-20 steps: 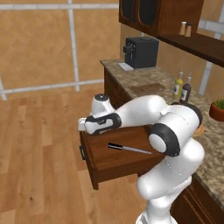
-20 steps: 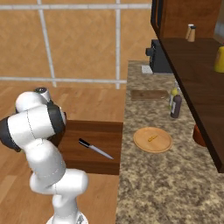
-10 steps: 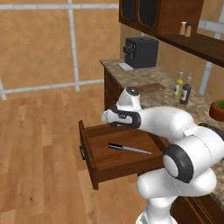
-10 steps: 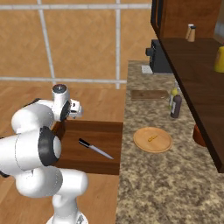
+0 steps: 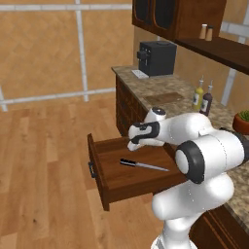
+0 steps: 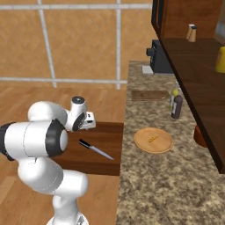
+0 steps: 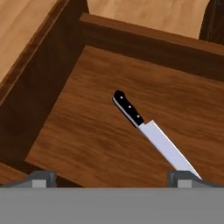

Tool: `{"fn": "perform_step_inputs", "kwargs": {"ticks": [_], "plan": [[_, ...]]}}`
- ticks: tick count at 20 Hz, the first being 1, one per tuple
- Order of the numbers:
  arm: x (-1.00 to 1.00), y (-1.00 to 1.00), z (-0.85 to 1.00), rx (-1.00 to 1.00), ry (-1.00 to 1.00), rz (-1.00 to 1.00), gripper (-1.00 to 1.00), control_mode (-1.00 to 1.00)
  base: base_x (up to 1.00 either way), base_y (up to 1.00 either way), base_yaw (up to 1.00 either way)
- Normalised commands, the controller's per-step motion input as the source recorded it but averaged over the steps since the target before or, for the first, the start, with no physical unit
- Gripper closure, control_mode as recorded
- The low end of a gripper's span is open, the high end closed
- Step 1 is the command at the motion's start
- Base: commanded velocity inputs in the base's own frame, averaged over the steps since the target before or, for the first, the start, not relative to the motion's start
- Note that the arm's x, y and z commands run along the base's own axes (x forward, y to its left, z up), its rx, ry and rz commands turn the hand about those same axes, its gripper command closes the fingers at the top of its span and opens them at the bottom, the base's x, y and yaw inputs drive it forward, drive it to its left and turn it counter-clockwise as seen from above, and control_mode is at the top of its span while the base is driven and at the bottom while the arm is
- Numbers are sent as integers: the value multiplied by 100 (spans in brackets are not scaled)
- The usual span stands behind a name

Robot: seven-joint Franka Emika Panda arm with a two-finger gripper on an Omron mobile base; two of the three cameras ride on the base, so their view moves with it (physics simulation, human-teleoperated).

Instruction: Pick up the knife from the drawer and place it on the cutting board. Then place the meat from the plate to the cutting board.

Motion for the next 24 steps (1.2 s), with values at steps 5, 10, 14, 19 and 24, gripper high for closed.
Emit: {"fn": "perform_step_inputs", "kwargs": {"ticks": [5, 10, 14, 19, 24], "plan": [[14, 6, -27, -16, 5, 0, -100, -100, 0, 0, 0], [11, 0, -52, -13, 2, 0, -100, -100, 0, 0, 0], [25, 1, -46, -3, 3, 0, -100, -100, 0, 0, 0], [32, 1, -50, -6, 5, 0, -100, -100, 0, 0, 0], [39, 6, -38, -3, 4, 0, -100, -100, 0, 0, 0]]}}
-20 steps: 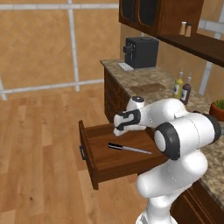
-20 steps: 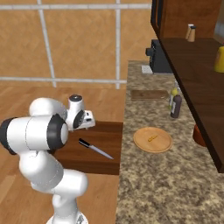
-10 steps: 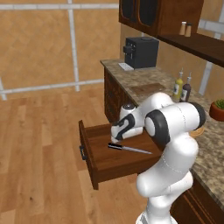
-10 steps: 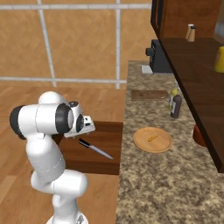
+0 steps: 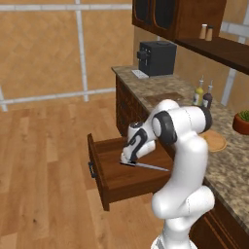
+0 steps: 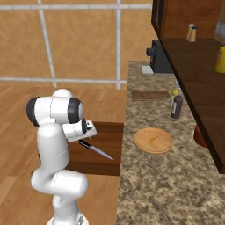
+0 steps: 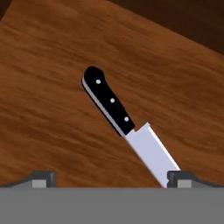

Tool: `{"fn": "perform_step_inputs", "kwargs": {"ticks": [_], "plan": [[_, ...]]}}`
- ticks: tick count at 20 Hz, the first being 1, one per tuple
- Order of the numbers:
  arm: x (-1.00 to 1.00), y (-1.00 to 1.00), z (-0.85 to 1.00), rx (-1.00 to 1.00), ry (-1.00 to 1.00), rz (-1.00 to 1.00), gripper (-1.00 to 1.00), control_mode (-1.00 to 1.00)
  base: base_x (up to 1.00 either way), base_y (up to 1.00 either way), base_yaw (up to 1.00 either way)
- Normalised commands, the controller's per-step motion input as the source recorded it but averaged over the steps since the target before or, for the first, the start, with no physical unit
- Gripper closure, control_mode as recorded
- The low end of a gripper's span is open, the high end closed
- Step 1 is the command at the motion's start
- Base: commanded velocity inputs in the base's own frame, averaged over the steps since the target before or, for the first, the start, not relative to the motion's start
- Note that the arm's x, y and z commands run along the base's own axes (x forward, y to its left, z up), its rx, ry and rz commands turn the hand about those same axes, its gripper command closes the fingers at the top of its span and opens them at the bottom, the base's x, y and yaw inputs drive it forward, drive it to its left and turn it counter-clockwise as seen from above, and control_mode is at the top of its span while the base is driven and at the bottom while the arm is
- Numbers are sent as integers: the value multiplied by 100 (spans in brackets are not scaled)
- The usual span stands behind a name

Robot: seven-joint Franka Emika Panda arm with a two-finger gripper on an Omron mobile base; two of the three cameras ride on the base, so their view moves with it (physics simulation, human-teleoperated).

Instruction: Pick up the knife from the drawer and place it on the cutting board. Then place the meat from the plate to the cutting board.

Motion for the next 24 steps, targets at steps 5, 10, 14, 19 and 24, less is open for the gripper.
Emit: {"fn": "perform_step_inputs", "kwargs": {"ticks": [5, 10, 14, 19, 24], "plan": [[35, 9, -49, -1, 9, 0, -100, -100, 0, 0, 0], [47, 1, -37, -4, 10, 0, -100, -100, 0, 0, 0], [40, 0, -32, -6, 7, 0, -100, -100, 0, 0, 0], [10, 0, -49, -6, 11, 0, -100, -100, 0, 0, 0], [11, 0, -38, -3, 9, 1, 100, -100, 0, 0, 0]]}}
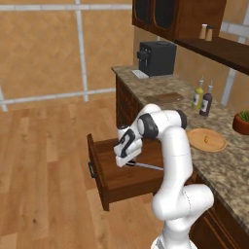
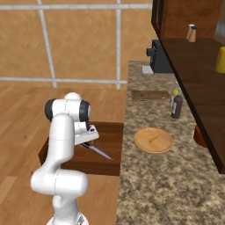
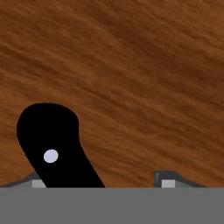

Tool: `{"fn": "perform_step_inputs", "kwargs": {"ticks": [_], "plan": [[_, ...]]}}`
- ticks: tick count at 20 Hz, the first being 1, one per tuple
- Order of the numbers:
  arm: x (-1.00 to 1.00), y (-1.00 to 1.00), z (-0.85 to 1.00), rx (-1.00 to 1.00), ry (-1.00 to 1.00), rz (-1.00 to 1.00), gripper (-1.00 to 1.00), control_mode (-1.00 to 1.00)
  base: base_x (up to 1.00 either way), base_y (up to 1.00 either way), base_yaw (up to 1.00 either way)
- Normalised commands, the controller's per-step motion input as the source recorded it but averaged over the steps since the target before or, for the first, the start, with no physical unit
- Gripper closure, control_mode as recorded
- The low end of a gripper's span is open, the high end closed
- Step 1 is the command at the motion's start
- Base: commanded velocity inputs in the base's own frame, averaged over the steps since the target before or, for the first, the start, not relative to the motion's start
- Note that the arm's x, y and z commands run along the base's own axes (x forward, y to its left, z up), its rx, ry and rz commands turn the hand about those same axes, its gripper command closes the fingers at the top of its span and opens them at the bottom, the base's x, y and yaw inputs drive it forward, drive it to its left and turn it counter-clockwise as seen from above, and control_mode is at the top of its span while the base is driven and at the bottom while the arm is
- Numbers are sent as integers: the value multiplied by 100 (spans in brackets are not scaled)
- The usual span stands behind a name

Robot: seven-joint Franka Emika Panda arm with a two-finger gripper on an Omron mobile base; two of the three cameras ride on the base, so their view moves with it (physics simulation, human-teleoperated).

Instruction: Pick up the knife from the drawer and place it on the cutting board. Then place the meat from the plate to the cutting board.

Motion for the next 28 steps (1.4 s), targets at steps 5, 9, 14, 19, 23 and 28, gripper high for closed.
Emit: {"fn": "perform_step_inputs", "kwargs": {"ticks": [5, 9, 14, 19, 23, 28], "plan": [[0, 0, -15, 1, 0, 0, 100, -100, 0, 0, 0], [-8, 2, -6, 0, 0, 0, 100, -100, 0, 0, 0], [-30, 20, 74, 8, -11, 0, 100, -100, 0, 0, 0], [-41, 53, 100, 9, -9, 0, 100, -100, 0, 0, 0], [-44, 40, 100, 2, -13, 0, 100, -100, 0, 0, 0], [-65, 2, 100, 0, -23, -3, 100, -100, 0, 0, 0]]}}
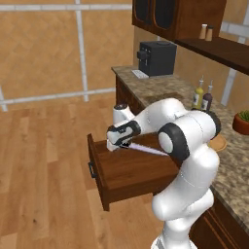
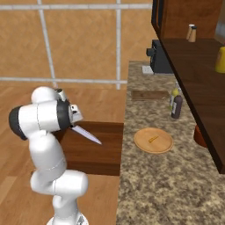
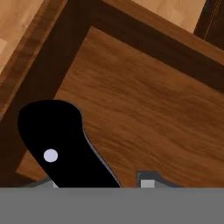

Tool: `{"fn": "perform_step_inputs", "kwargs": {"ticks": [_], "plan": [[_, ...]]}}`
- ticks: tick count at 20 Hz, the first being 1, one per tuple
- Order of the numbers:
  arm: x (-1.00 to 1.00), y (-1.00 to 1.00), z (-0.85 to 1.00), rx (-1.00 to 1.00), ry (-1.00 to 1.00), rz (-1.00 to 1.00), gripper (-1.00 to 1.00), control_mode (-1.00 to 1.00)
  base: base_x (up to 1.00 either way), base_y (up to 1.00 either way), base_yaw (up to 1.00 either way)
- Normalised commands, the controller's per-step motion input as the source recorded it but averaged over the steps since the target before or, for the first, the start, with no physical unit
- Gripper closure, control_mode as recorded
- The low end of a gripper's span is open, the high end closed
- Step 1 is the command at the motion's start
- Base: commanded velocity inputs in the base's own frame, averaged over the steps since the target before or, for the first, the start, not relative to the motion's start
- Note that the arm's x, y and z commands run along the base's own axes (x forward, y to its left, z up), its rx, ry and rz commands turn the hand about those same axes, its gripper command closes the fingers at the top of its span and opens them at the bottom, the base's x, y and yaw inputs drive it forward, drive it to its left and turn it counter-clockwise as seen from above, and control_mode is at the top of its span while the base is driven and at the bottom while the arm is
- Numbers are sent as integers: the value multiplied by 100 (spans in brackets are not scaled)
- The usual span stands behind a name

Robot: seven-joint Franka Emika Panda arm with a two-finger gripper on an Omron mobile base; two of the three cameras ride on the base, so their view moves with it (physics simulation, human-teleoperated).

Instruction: Pick up the knife from the drawer and place it on the cutting board. Then place the meat from the plate to the cutting board.

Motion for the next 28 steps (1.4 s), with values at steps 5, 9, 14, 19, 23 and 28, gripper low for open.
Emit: {"fn": "perform_step_inputs", "kwargs": {"ticks": [5, 9, 14, 19, 23, 28], "plan": [[-83, -6, 100, 0, -14, -5, 100, -100, 0, 0, 0], [-91, -51, 99, -3, -3, -4, 100, -100, 0, 0, 0], [-59, -88, 71, -11, -1, 4, 100, -100, 0, 0, 0], [-70, -63, 37, -19, -8, 30, 100, -100, 0, 0, 0], [-16, -14, 0, -7, 1, 11, 100, -100, 0, 0, 0], [-25, 1, 0, -1, -1, 4, 100, -100, 0, 0, 0]]}}
